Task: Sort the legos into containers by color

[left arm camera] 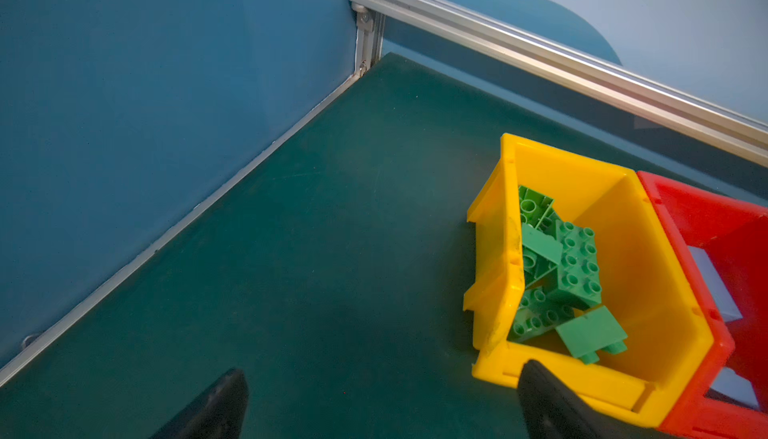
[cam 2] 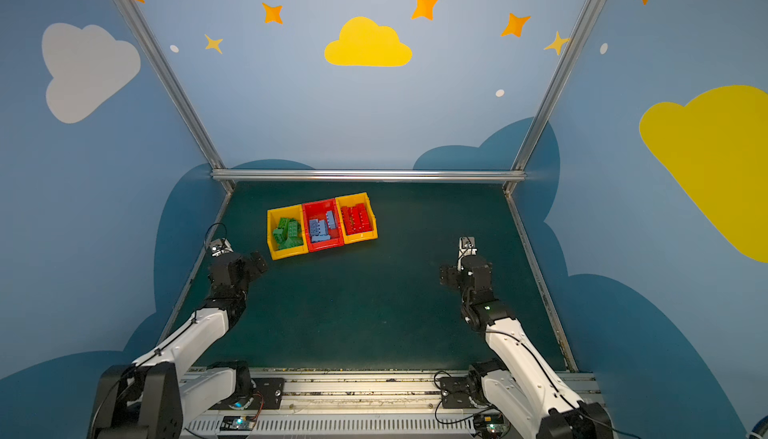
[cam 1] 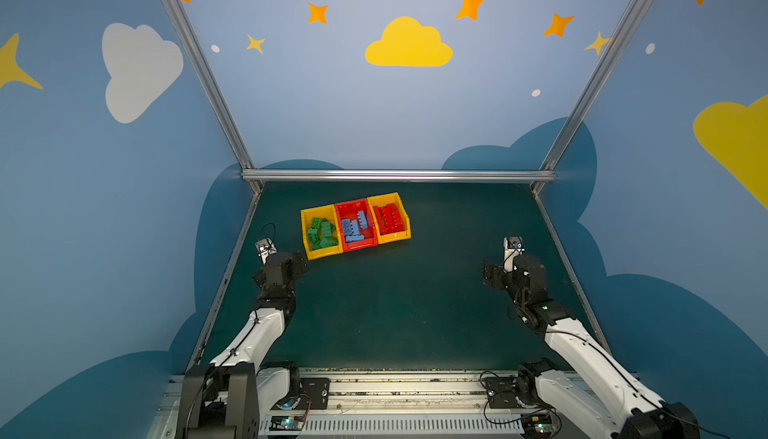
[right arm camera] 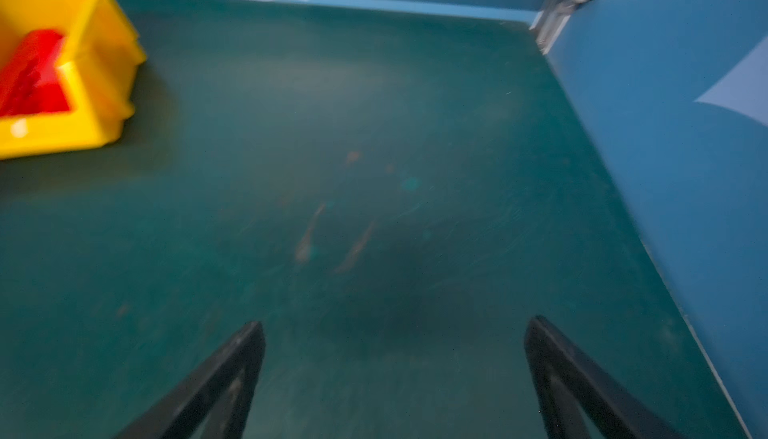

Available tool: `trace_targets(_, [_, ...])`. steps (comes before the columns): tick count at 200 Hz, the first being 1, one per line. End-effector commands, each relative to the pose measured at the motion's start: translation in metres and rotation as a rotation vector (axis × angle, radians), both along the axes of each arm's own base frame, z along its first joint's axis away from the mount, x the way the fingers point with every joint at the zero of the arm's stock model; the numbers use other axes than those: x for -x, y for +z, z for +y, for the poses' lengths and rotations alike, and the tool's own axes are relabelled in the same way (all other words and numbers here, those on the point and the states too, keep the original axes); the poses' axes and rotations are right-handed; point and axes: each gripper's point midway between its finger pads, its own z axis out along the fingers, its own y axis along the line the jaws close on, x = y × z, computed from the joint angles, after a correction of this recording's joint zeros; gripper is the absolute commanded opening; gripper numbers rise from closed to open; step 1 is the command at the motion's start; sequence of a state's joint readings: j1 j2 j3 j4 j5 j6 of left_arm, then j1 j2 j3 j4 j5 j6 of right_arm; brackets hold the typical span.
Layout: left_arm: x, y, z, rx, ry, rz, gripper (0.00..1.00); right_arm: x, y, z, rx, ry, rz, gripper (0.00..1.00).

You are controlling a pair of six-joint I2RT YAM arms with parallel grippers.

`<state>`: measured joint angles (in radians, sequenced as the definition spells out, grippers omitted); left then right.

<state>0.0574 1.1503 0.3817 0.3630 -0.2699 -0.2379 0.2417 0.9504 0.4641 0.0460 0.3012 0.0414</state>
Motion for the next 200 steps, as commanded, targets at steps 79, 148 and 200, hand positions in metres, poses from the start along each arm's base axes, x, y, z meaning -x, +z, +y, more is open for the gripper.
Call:
trace_targets(79, [-0.052, -0.033, -0.034, -0.01, -0.271, -0.086, 1.0, -0.076, -0.057, -0.006, -0.126, 0.118, -0.129, 0.96])
trace_targets(148, [-0.057, -0.036, -0.048, -0.011, -0.355, 0.0, 1.0, -0.073, -0.058, -0.006, -0.129, 0.132, -0.094, 0.96])
trace_targets(200, [-0.057, -0.036, -0.048, -0.041, -0.341, 0.006, 1.0, -0.073, -0.057, -0.007, -0.13, 0.131, -0.097, 0.96])
